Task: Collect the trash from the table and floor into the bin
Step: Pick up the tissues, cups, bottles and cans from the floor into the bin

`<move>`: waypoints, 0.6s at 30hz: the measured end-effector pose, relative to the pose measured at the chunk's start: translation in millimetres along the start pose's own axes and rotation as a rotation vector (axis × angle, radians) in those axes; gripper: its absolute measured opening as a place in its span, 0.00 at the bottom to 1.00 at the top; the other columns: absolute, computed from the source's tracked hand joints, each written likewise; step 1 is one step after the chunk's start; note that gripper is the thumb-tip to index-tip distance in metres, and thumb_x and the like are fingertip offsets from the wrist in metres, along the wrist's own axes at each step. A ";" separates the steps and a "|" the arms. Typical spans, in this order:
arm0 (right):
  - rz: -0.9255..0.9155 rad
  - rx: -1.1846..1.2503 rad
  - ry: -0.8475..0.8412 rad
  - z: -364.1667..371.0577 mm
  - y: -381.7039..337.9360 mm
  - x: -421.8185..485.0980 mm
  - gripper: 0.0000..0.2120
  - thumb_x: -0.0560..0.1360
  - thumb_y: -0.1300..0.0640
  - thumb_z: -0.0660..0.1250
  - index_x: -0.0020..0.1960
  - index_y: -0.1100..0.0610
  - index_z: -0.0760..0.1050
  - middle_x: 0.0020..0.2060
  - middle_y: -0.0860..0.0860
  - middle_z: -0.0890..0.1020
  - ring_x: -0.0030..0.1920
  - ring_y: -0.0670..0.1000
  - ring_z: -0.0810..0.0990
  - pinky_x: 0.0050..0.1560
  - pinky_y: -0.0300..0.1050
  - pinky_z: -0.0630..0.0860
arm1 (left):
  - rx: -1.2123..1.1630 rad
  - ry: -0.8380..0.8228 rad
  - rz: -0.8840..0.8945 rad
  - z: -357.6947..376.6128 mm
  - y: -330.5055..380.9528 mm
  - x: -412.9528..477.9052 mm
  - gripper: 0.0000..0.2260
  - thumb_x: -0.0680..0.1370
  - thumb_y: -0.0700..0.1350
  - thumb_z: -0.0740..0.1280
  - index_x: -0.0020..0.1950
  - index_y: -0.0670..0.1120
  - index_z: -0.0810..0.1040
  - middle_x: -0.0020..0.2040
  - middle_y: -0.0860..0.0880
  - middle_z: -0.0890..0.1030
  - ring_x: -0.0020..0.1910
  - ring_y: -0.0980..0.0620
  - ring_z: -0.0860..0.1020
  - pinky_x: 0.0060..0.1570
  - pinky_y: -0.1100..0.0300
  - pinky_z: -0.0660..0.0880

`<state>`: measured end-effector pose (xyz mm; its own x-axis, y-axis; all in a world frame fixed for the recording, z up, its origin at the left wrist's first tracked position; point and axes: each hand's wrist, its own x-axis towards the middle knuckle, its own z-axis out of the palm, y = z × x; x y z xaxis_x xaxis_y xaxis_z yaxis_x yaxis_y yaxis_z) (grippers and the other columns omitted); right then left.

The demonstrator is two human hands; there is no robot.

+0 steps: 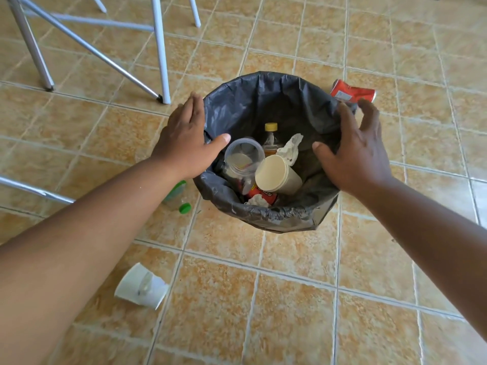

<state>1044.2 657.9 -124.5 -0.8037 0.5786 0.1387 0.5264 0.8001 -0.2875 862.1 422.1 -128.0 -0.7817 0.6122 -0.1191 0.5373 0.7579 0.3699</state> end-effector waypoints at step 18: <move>-0.110 0.071 -0.146 4.1 8.8 -1.2 0.40 0.76 0.44 0.64 0.79 0.58 0.48 0.74 0.58 0.61 0.69 0.63 0.67 0.64 0.51 0.69 | -0.057 0.010 0.022 7.1 -6.7 -3.9 0.38 0.79 0.59 0.58 0.80 0.50 0.39 0.80 0.54 0.39 0.79 0.51 0.45 0.74 0.49 0.50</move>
<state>1048.7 663.7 -131.0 -0.8897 0.4552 0.0355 0.4166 0.8412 -0.3447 863.9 416.2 -136.6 -0.7734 0.6258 -0.1012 0.5355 0.7304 0.4240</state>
